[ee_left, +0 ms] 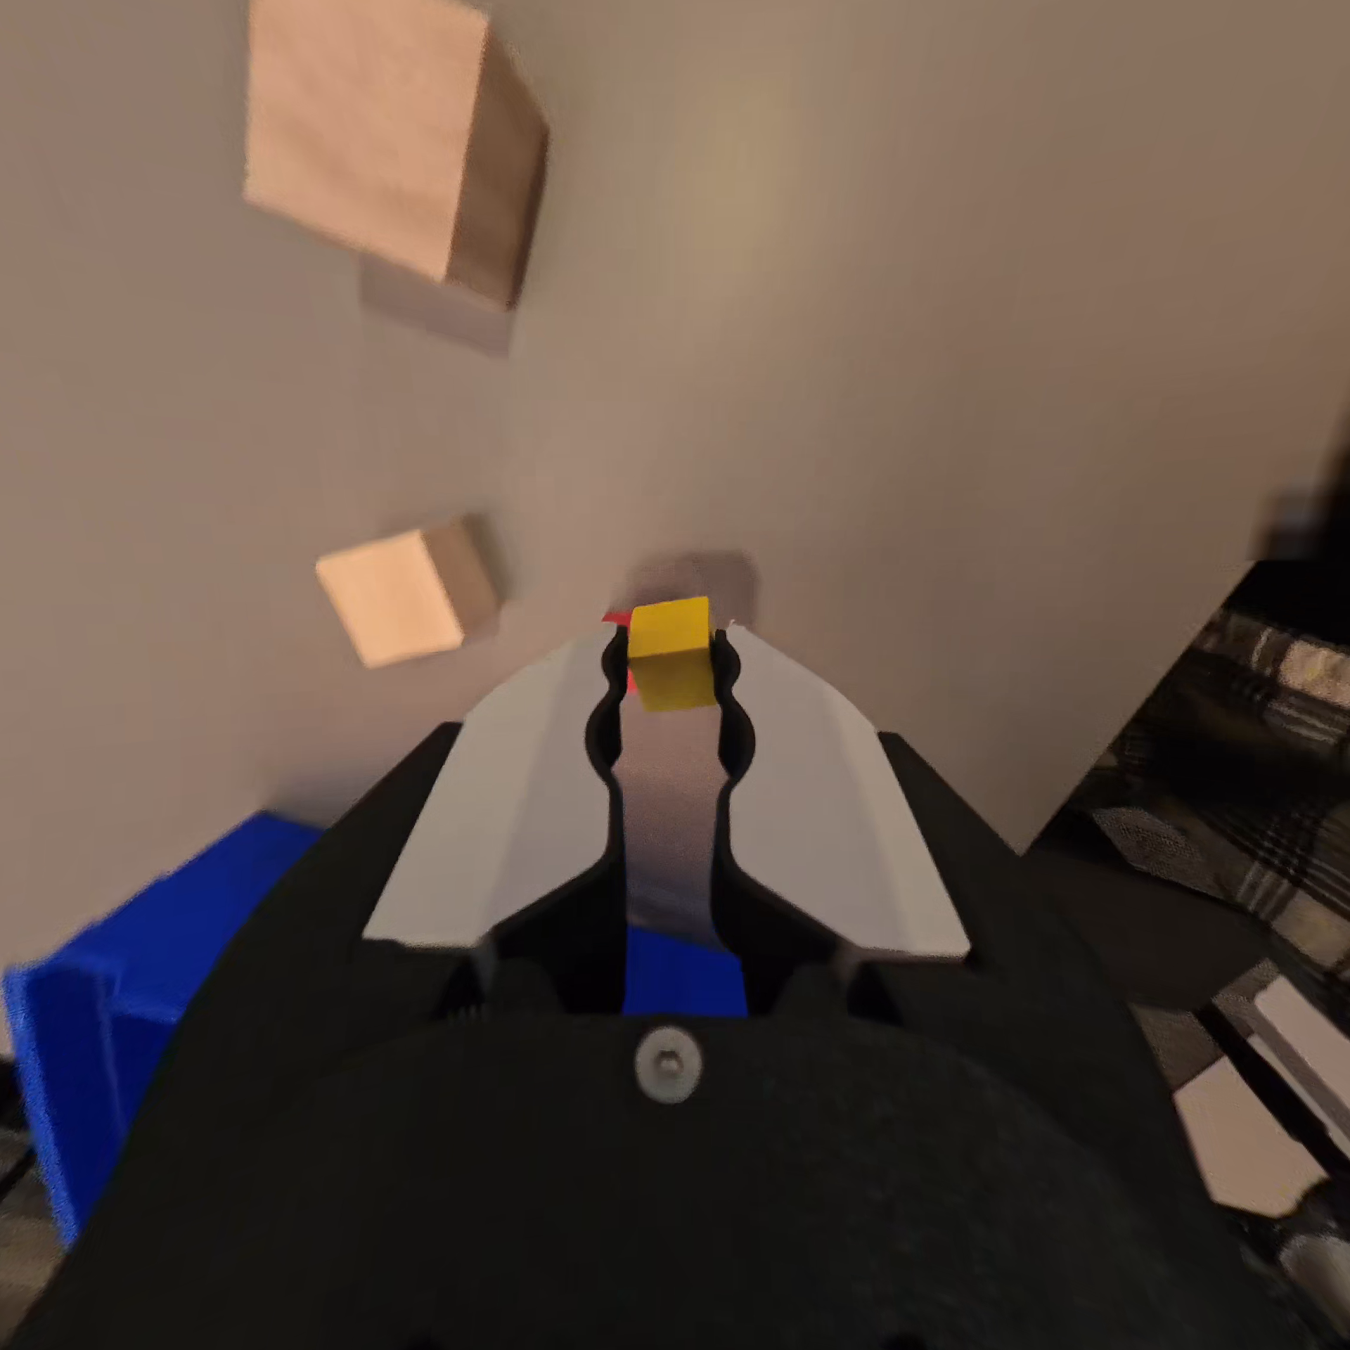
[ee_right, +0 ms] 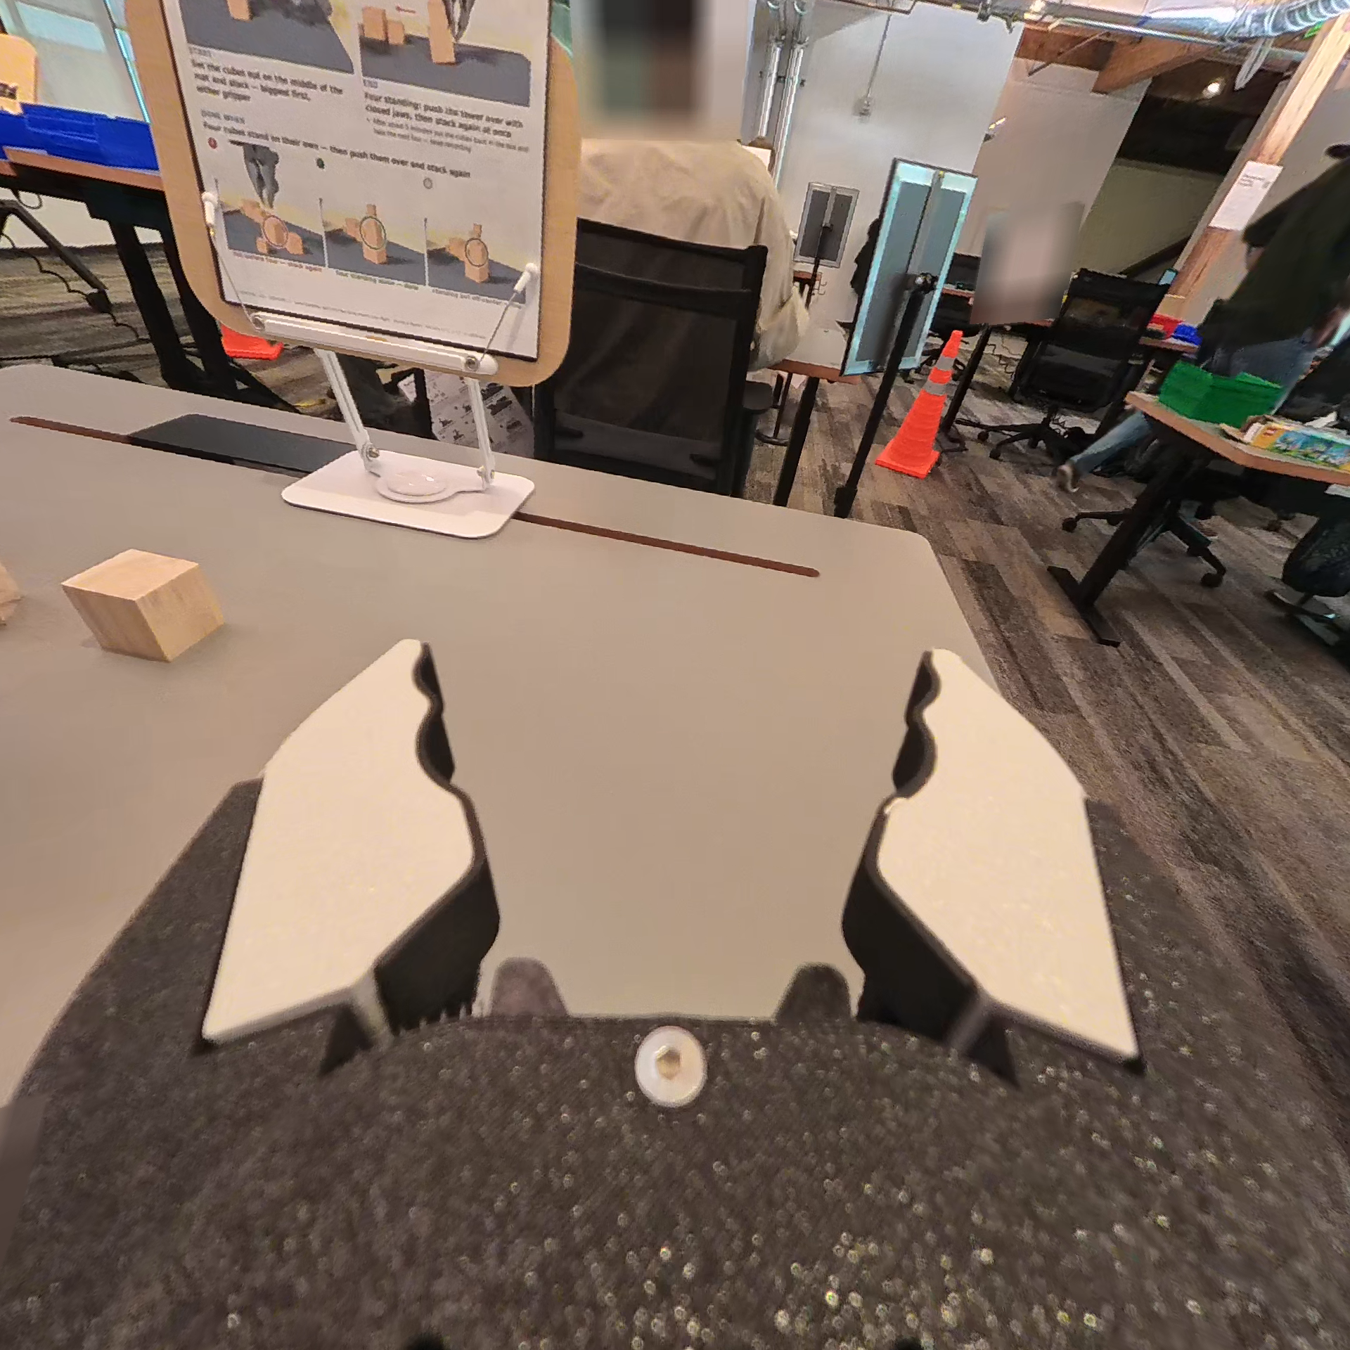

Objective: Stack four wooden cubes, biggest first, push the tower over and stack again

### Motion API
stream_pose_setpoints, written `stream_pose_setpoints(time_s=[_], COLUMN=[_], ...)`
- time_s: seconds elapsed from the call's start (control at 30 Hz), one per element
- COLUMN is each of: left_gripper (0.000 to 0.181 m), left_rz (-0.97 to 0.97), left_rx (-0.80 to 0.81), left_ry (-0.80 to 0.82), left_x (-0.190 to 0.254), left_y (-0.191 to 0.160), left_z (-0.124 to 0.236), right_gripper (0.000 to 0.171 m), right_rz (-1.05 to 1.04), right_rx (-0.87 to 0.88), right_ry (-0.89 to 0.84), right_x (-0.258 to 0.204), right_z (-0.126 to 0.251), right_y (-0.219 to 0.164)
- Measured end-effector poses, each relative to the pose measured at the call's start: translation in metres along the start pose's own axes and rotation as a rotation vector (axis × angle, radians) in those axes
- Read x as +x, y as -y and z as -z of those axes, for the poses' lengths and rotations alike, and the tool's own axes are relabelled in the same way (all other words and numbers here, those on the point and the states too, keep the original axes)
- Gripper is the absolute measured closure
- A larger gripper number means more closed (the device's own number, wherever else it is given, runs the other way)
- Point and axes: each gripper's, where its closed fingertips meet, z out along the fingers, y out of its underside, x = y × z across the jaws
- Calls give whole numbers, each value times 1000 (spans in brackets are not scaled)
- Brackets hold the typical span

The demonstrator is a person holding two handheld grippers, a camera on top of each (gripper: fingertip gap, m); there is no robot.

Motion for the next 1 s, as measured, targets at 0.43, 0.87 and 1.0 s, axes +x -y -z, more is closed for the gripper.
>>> stream_pose_setpoints(time_s=[0.43, 0.87, 1.0], left_gripper=[159, 129, 118], left_rz=[-100, -101, 1], left_rx=[-25, 149, 396], left_ry=[-120, -59, 9], left_x=[17, 3, -28], left_y=[39, 44, 50], left_z=[-79, -66, -29], right_gripper=[52, 51, 51], right_rz=[-3, 3, 3], right_rx=[-15, -14, -15], right_ry=[-14, -8, -8], right_x=[5, 0, 0], right_z=[5, 5, 4], right_y=[-6, -4, -5])
